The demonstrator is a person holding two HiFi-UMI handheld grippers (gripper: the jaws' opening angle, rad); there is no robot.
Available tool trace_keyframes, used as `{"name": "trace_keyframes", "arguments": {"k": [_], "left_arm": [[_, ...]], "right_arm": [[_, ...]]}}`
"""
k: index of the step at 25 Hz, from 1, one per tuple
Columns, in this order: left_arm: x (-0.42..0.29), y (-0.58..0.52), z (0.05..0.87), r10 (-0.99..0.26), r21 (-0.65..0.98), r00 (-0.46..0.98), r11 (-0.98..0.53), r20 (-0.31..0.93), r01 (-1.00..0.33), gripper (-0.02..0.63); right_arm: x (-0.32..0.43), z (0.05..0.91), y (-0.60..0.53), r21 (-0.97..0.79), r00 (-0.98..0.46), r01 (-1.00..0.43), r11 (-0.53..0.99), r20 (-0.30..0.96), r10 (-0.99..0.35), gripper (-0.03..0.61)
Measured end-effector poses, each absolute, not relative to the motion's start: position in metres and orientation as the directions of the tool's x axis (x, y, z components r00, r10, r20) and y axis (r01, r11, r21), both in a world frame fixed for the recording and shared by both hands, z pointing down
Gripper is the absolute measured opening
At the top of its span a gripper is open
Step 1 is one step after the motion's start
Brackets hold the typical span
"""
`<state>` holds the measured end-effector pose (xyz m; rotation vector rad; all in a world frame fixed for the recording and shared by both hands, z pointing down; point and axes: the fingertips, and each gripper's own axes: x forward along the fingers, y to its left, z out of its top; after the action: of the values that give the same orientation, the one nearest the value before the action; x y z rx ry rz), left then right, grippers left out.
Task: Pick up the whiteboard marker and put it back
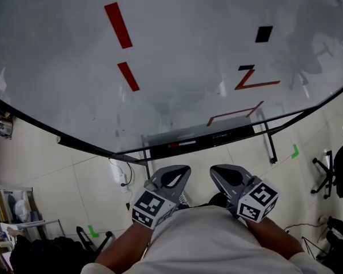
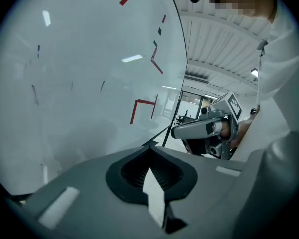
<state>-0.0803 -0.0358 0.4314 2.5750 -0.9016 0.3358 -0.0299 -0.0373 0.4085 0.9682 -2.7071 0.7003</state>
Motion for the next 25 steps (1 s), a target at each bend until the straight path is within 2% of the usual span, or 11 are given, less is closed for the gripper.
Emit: {"name": "trace_keyframes", "arguments": {"k": [6, 14, 20, 25], "left_arm": [[-0.079, -0.055, 0.44, -0.567, 0.238, 0.734, -0.706, 0.373, -0.667, 0.017], [-0.073, -0.085, 0.464, -0.624, -0.001, 0.609, -0.699, 0.49, -0.715, 0.017], [-0.076, -0.098, 0.513, -0.595, -0.239, 0.458, -0.745, 0.66, -0.623, 0.017], [-0.075, -0.104, 0.529, -0.578, -0.285, 0.411, -0.762, 0.705, -0.582, 0.025]], "right_arm": [[-0.024, 0.412, -0.054, -0.375, -0.785, -0.619, 0.69, 0.322, -0.529, 0.002], [-0.002, 0.41, -0.077, -0.37, -0.819, -0.571, 0.733, 0.321, -0.475, 0.002], [0.015, 0.414, -0.084, -0.379, -0.824, -0.562, 0.735, 0.33, -0.46, 0.002], [0.024, 0.417, -0.087, -0.388, -0.823, -0.565, 0.728, 0.33, -0.463, 0.002]]}}
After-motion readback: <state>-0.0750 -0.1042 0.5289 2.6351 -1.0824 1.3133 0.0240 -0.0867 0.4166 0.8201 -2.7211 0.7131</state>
